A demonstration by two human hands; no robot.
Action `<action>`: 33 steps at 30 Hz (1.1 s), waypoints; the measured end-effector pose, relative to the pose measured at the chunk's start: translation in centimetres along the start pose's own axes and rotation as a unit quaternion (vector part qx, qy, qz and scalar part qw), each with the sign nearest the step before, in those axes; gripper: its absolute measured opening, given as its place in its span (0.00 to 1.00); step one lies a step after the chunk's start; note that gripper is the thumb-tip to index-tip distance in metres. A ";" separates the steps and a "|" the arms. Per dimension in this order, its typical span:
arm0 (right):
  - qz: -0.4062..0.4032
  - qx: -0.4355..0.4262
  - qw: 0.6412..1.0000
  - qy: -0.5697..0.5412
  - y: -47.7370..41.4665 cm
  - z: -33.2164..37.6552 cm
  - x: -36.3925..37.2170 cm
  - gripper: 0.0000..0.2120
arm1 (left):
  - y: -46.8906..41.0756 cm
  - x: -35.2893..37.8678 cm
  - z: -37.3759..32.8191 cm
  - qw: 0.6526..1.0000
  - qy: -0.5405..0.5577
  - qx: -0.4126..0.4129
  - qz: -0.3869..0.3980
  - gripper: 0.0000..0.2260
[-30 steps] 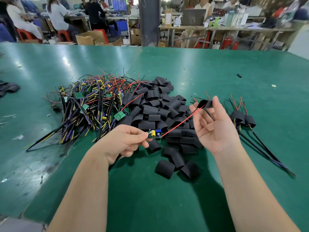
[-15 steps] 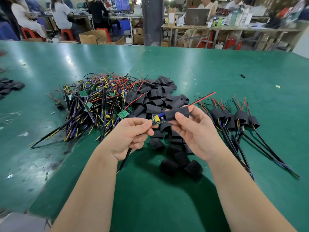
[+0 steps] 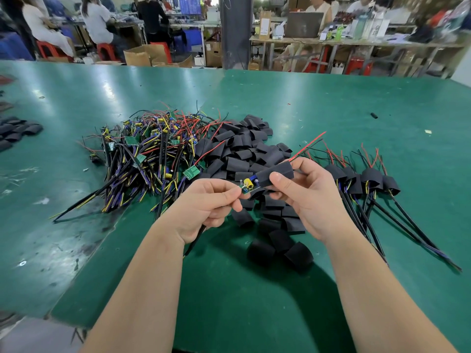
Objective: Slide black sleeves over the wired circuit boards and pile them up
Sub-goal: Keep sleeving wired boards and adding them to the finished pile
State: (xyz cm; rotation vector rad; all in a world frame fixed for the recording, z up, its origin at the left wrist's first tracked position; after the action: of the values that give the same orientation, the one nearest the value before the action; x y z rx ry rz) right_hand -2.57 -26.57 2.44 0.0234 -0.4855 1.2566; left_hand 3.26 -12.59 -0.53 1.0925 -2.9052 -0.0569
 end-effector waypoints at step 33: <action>-0.365 -0.043 0.924 0.107 2.1 5.1 -10.9 0.03 | 3.8 -10.1 -2.5 0.806 -0.334 0.027 -0.488 0.08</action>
State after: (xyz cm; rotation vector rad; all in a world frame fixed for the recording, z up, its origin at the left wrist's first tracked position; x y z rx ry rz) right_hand -8.68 -37.18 2.53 -0.0069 -0.2942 0.4936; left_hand 8.46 -3.10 1.94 2.9308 -2.3498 -0.4620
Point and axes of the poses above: each hand's wrist, its own y-axis away from the middle knuckle, its own x-axis out of the palm, z = x × y, the point moved 10 cm from there along -y, towards the middle knuckle, and after that the axes turned 9 degrees about -y, right-handed, at the moved point
